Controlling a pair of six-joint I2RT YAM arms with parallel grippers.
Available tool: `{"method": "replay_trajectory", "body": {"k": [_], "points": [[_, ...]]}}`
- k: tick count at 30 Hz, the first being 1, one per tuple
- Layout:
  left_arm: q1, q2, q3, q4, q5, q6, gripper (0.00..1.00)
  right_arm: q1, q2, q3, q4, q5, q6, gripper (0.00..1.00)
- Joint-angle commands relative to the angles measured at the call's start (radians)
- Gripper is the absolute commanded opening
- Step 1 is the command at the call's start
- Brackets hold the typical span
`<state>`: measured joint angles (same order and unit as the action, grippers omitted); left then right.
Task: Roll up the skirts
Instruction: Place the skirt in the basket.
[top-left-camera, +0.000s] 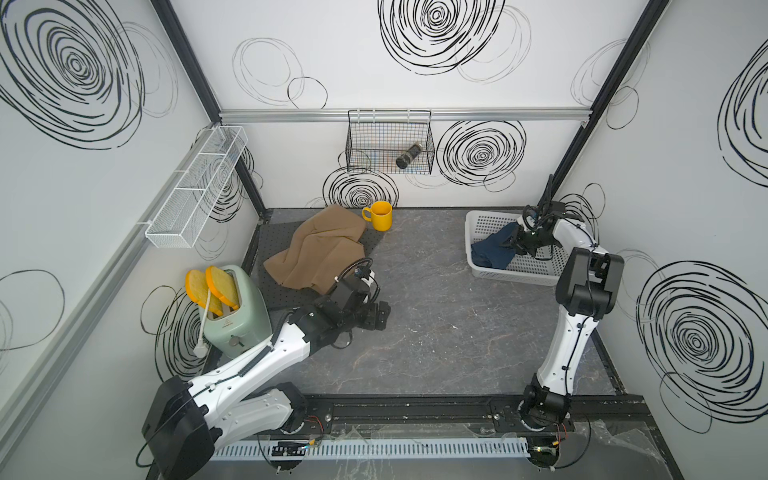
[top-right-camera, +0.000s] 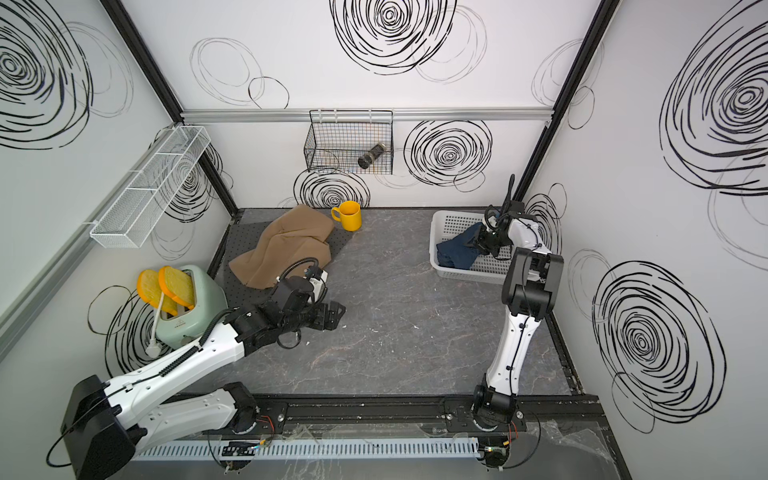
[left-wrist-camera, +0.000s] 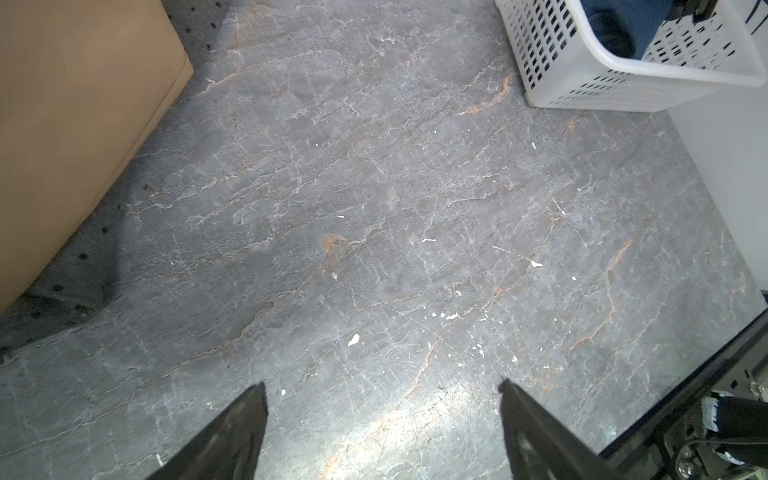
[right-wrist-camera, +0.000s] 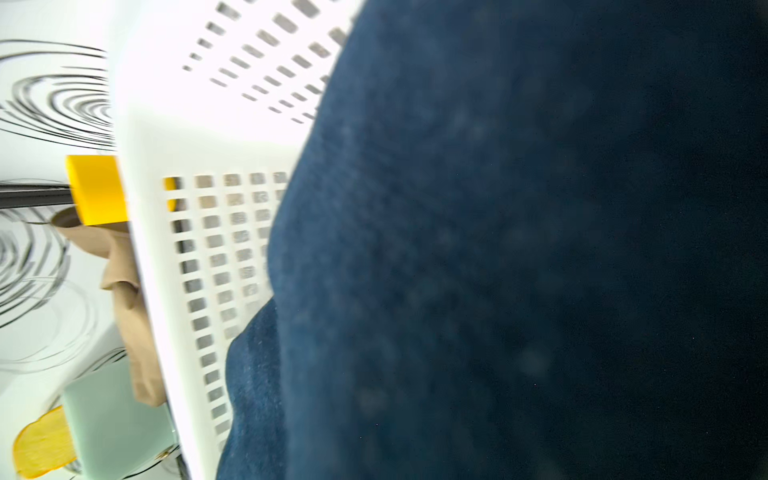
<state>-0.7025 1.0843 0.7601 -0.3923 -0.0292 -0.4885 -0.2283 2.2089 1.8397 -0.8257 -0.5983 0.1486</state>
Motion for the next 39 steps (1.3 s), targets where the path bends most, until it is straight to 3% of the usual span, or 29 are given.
{"method": "replay_trajectory", "body": {"k": [1, 3, 9, 11, 14, 16, 19, 21, 24, 31, 34, 37, 39], "points": [[-0.005, 0.020, -0.002, 0.033, 0.023, 0.010, 0.90, 0.042, -0.007, 0.025, -0.063, 0.077, -0.026, 0.09], [-0.005, 0.022, -0.002, 0.035, 0.027, 0.009, 0.90, 0.032, -0.017, 0.018, -0.050, 0.023, 0.009, 0.08], [-0.003, 0.015, -0.006, 0.037, 0.029, 0.008, 0.91, -0.002, -0.219, -0.330, 0.347, -0.109, 0.085, 0.02], [-0.002, 0.017, -0.005, 0.039, 0.030, 0.008, 0.90, -0.008, -0.230, -0.336, 0.330, -0.047, 0.074, 0.01], [-0.002, 0.027, -0.005, 0.040, 0.036, 0.008, 0.91, -0.015, -0.168, -0.213, 0.129, 0.051, 0.078, 0.00], [-0.001, 0.029, -0.005, 0.041, 0.038, 0.009, 0.90, -0.016, -0.193, -0.249, 0.163, 0.056, 0.104, 0.01], [0.000, 0.028, -0.005, 0.043, 0.035, 0.008, 0.90, -0.047, -0.347, -0.498, 0.501, -0.031, 0.281, 0.08], [-0.002, 0.026, -0.005, 0.043, 0.032, 0.008, 0.90, -0.074, -0.451, -0.717, 0.820, -0.034, 0.469, 0.10], [-0.003, 0.024, -0.007, 0.041, 0.028, 0.009, 0.90, -0.060, -0.506, -0.847, 1.018, 0.008, 0.606, 0.09], [-0.005, 0.010, -0.005, 0.037, 0.015, 0.011, 0.90, 0.059, -0.507, -0.869, 0.983, 0.122, 0.711, 0.22], [-0.005, 0.005, -0.005, 0.033, 0.008, 0.010, 0.90, 0.064, -0.500, -0.959, 1.084, 0.072, 0.817, 0.32], [-0.005, 0.000, -0.005, 0.033, 0.006, 0.012, 0.90, 0.058, -0.485, -0.978, 1.069, 0.059, 0.853, 0.34], [-0.004, -0.002, -0.005, 0.033, 0.005, 0.013, 0.90, 0.058, -0.511, -0.990, 1.040, 0.103, 0.845, 0.42]]}}
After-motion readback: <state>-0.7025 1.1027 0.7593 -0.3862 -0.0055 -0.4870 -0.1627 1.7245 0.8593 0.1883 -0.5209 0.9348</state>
